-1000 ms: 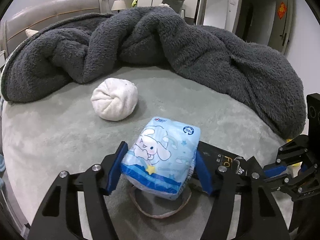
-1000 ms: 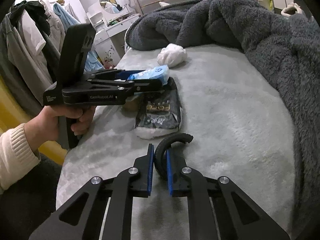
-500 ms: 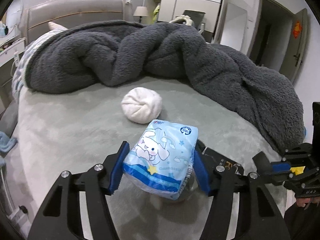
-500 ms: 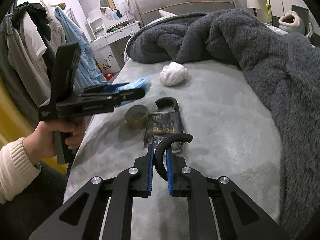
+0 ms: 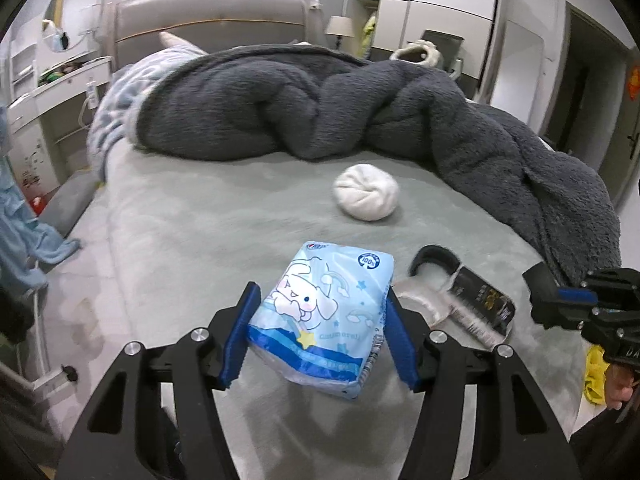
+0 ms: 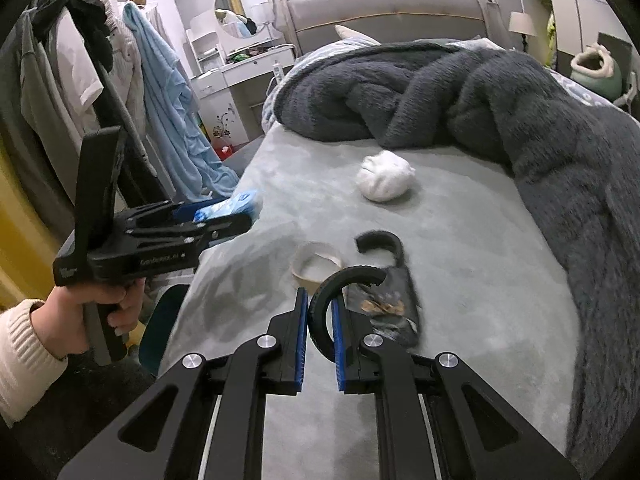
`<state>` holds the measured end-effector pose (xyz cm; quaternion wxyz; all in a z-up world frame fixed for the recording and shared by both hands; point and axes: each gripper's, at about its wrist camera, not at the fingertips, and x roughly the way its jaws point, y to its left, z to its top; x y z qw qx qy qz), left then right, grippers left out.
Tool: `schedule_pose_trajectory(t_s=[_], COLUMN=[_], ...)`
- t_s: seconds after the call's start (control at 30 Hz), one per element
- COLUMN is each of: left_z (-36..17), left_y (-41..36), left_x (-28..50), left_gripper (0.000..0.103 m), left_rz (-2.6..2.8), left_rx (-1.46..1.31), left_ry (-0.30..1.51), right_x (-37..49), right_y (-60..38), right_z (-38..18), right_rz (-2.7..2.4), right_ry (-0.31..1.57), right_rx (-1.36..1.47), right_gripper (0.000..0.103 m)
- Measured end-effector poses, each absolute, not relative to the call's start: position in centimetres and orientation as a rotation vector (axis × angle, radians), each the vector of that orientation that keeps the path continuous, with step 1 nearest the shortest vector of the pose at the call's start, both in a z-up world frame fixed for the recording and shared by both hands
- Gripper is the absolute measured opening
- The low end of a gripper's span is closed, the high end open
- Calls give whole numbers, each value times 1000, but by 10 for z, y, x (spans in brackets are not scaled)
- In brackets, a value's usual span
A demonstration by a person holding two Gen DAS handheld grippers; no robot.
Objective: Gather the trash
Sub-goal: 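Carry the tissue pack and clip over the teal bin and open both grippers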
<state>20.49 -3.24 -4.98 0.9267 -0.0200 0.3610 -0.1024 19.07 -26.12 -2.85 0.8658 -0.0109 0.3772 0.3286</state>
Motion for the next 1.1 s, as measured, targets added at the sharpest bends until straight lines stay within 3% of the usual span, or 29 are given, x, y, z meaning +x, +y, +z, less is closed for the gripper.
schedule_pose_trajectory(t_s=[0.43, 1.1], left_z=[-55, -138], left_y=[28, 117], left_x=[160, 123], left_gripper=[60, 60], left_rz=[-93, 58], left_rx=[-86, -186], left_ry=[795, 1037], right_x=[184, 169], right_y=[-188, -56], right_z=[-1, -9], right_rz=[772, 935], right_ry=[756, 822], right_rx=[-70, -145], right_gripper=[12, 12])
